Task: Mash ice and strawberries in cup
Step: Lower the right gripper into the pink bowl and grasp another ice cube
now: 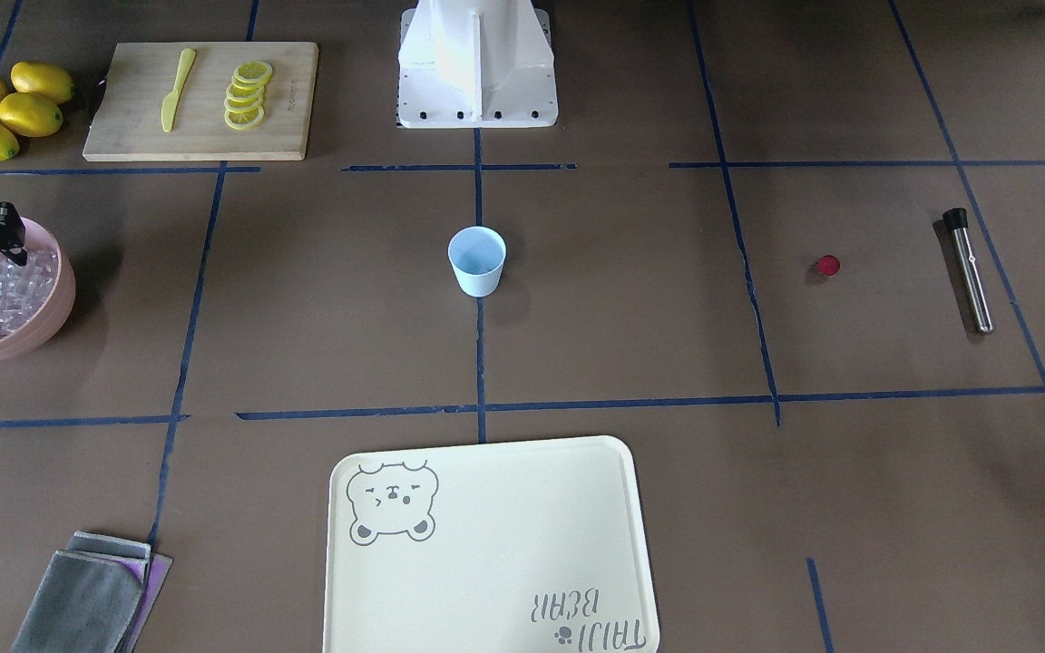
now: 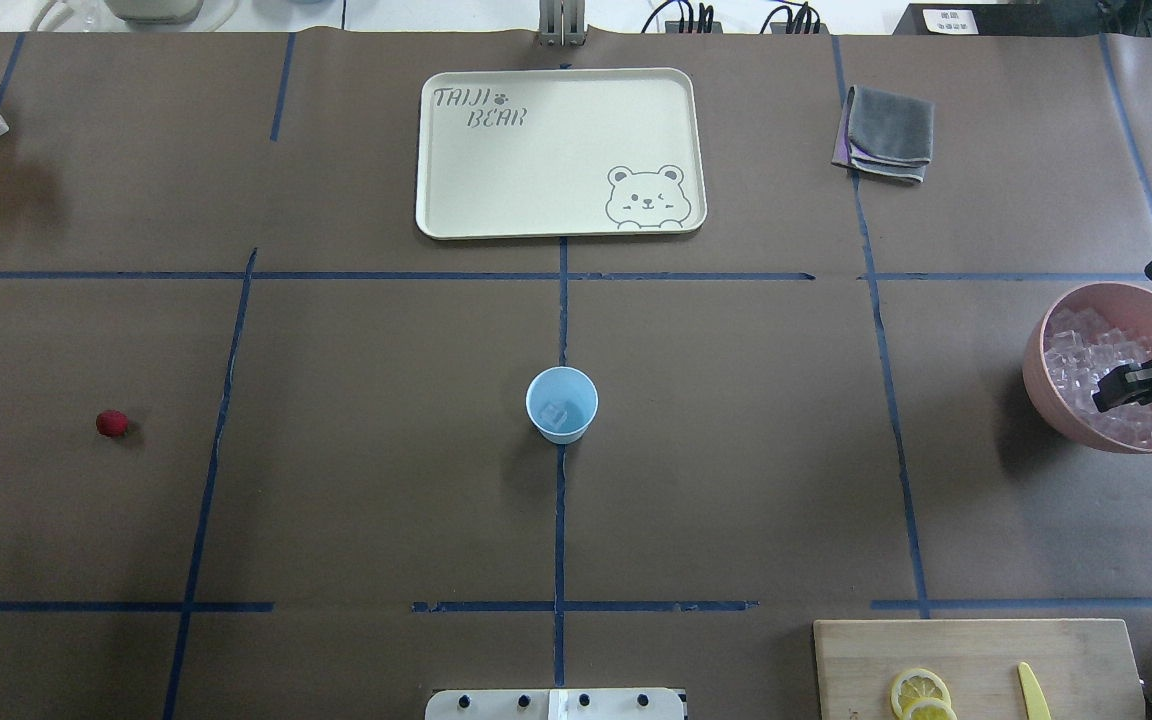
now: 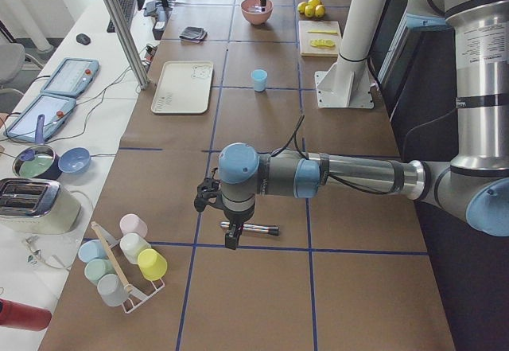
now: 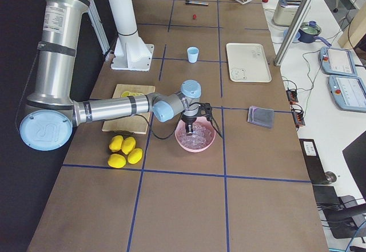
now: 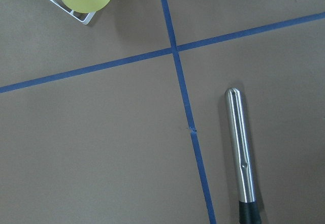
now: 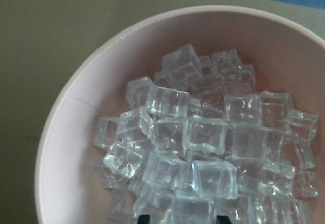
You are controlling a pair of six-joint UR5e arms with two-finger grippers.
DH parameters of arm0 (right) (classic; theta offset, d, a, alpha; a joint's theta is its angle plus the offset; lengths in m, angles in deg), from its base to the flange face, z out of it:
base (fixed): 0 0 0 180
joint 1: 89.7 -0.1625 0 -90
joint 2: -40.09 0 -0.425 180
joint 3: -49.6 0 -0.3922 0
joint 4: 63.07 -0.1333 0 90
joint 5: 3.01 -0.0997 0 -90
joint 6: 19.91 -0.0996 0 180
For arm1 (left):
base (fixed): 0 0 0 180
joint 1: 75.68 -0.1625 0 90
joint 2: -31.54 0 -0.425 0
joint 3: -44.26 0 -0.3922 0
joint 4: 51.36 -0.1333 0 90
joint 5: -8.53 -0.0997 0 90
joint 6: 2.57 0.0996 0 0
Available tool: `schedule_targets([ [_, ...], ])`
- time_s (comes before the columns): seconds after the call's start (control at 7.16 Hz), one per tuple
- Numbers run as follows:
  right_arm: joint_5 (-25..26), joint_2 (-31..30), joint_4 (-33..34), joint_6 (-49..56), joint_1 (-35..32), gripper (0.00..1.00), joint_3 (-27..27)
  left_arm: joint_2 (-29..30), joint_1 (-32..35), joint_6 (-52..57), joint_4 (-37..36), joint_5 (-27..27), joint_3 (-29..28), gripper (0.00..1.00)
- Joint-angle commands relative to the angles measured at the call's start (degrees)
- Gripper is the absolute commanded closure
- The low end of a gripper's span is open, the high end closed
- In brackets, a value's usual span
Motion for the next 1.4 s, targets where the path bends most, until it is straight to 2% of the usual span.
schedule_targets([
  [0.0, 0.00, 0.00, 0.15, 0.09, -0.03, 0.80, 0.03, 0.00, 0.00, 0.05, 0.00, 0.06, -0.01, 0.00],
  [0.14, 0.00, 0.00, 0.15, 0.09, -0.03, 0.92, -0.06, 0.09, 0.00, -0.04, 0.00, 0.06, -0.01, 0.00],
  [0.42, -0.35, 0.08, 0.15, 0.00, -0.20, 0.94, -1.89, 0.00, 0.00, -0.04, 0.00, 0.06, -0.09, 0.00],
  [0.56, -0.87, -0.09, 0.94, -0.26, -1.42, 0.94, -5.03, 0.09, -0.09, 0.05, 0.00, 0.06, -0.10, 0.00],
  [0.7, -0.97, 0.52, 5.21, -0.35, -2.65, 0.95, -9.07, 0.00, 0.00, 0.05, 0.00, 0.06, -0.10, 0.00],
  [0.84, -0.88, 4.00, 11.78, -0.53, -2.84, 0.95, -12.33, 0.00, 0.00, 0.05, 0.00, 0.06, -0.10, 0.00],
  [0.98, -0.71, 12.30, 18.89, -0.70, -2.49, 0.94, -12.62, 0.09, 0.00, -0.04, 0.00, 0.06, -0.01, 0.00],
  [1.12, -0.01, 21.00, 26.18, -2.79, 0.47, 0.94, -12.28, 0.09, 0.00, -0.04, 0.00, 0.06, -0.01, 0.00],
  [1.26, 4.09, 29.44, 32.52, -5.86, 6.33, 0.94, -11.93, 0.09, 0.00, -0.04, 0.00, 0.06, -0.01, 0.00],
])
